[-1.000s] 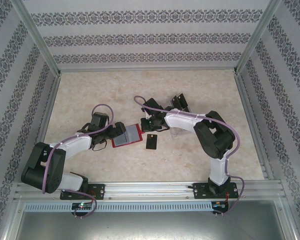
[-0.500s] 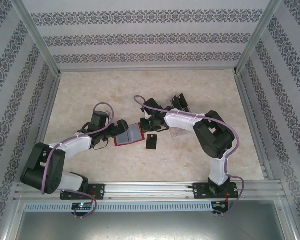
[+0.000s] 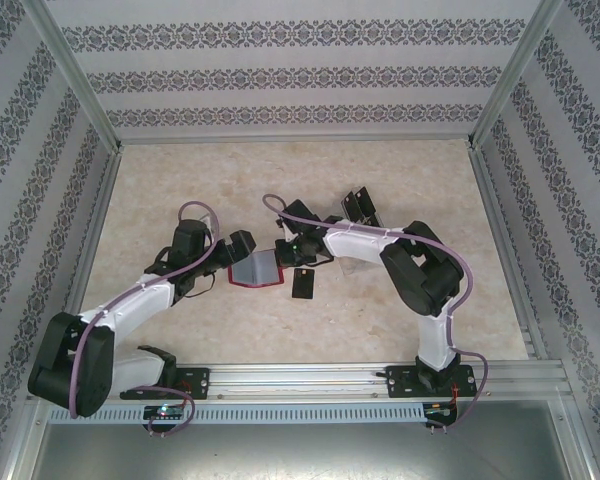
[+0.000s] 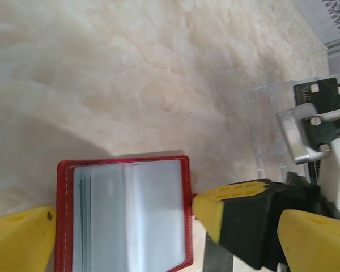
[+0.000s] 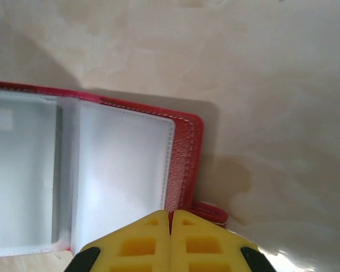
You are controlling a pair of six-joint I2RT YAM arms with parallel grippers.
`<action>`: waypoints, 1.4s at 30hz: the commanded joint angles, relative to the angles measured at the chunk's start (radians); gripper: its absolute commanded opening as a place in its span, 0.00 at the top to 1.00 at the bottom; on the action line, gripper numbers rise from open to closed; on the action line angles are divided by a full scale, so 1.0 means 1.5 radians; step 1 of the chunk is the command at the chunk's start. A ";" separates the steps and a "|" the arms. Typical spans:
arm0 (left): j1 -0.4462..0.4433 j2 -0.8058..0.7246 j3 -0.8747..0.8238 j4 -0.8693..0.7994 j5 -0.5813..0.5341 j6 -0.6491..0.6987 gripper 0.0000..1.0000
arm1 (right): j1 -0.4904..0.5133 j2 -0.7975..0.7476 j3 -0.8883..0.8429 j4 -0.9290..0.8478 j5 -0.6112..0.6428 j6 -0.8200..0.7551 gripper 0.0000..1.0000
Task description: Put the credit cards into the card holder
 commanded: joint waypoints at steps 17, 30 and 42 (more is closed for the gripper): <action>-0.010 -0.018 -0.033 0.032 0.005 -0.023 0.00 | -0.014 -0.062 -0.033 0.004 0.015 0.016 0.90; -0.091 0.015 0.044 0.064 -0.013 -0.060 0.00 | -0.039 -0.075 -0.061 0.029 0.001 0.025 1.00; -0.206 0.212 0.127 0.150 -0.081 -0.089 0.00 | -0.086 -0.113 -0.112 0.051 0.007 0.051 0.82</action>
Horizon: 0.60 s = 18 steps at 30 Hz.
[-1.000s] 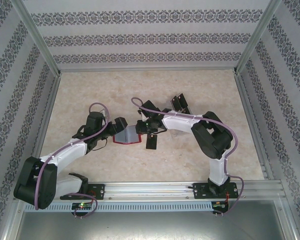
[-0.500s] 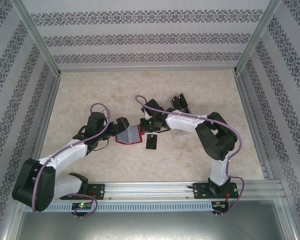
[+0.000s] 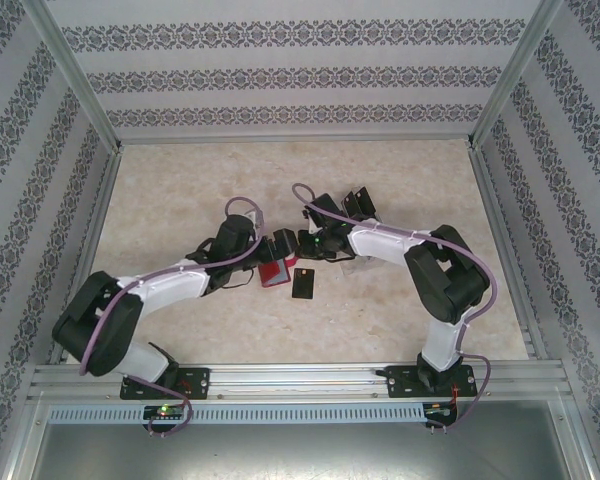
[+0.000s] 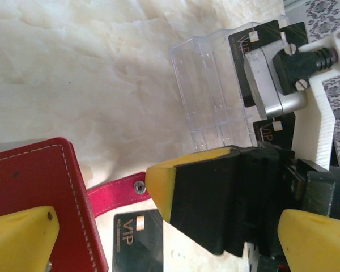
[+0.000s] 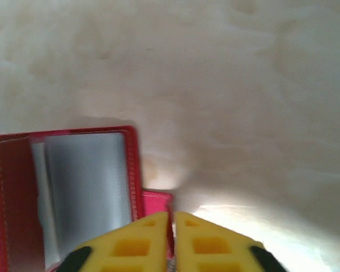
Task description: Put the credit cards into the card holder
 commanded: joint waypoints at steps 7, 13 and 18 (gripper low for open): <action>-0.024 0.048 0.038 0.015 -0.064 -0.010 0.00 | -0.008 -0.063 -0.042 0.016 0.001 0.012 0.68; -0.024 0.045 0.048 -0.009 -0.075 -0.007 0.00 | 0.005 -0.191 -0.102 0.014 0.022 0.032 0.61; -0.024 0.058 0.033 -0.016 -0.105 -0.034 0.00 | 0.040 -0.276 -0.180 0.035 0.051 0.072 0.88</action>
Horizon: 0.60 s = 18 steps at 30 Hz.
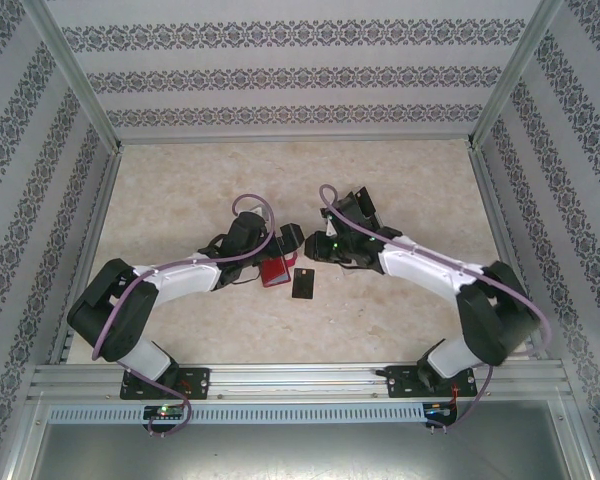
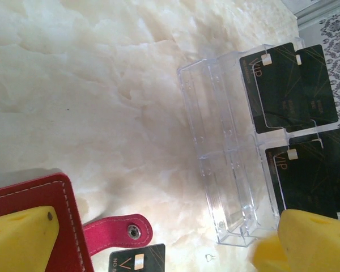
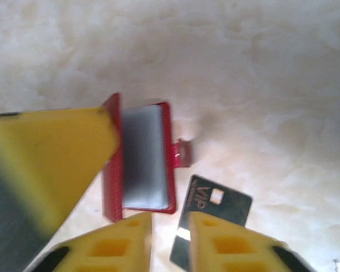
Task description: Put the credit cards into the card holder
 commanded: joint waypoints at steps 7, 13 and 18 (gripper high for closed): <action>-0.009 0.062 0.005 -0.048 -0.034 -0.032 0.00 | 0.066 -0.109 -0.174 0.162 0.043 0.101 1.00; -0.009 0.080 0.012 -0.069 -0.039 -0.043 0.00 | 0.102 -0.060 -0.171 0.240 0.054 0.094 1.00; -0.009 0.082 0.023 -0.094 -0.044 -0.043 0.00 | 0.115 0.031 -0.154 0.345 0.055 0.081 1.00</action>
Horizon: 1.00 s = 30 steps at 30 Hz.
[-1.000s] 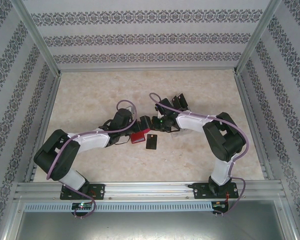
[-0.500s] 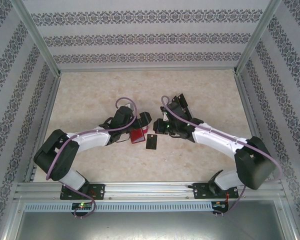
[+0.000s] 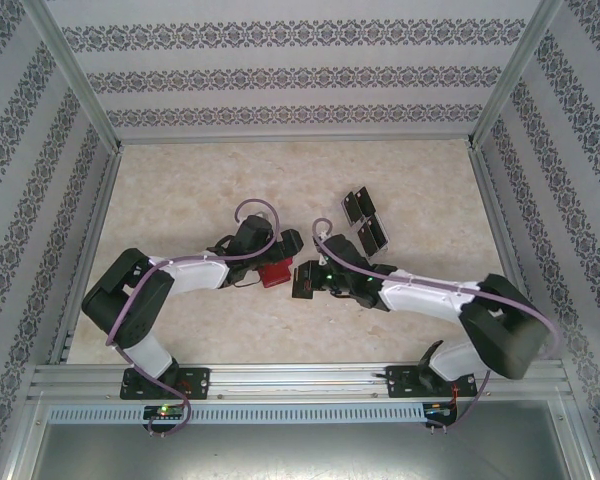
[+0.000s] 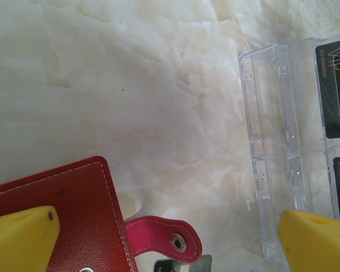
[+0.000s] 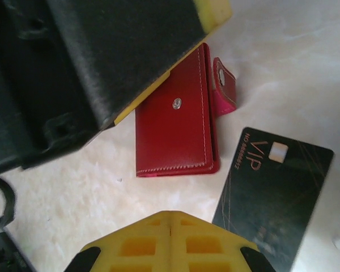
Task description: Put the credit cards into the card holder
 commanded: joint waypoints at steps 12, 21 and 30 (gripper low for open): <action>-0.004 0.010 0.014 -0.084 -0.007 -0.020 0.00 | 0.020 0.199 0.035 0.231 0.032 0.002 1.00; 0.018 -0.060 0.066 -0.159 -0.023 -0.012 0.00 | 0.020 0.236 0.038 0.219 0.043 0.014 1.00; 0.058 -0.115 0.091 -0.233 -0.039 0.002 0.00 | 0.020 0.255 0.041 0.220 0.027 0.023 1.00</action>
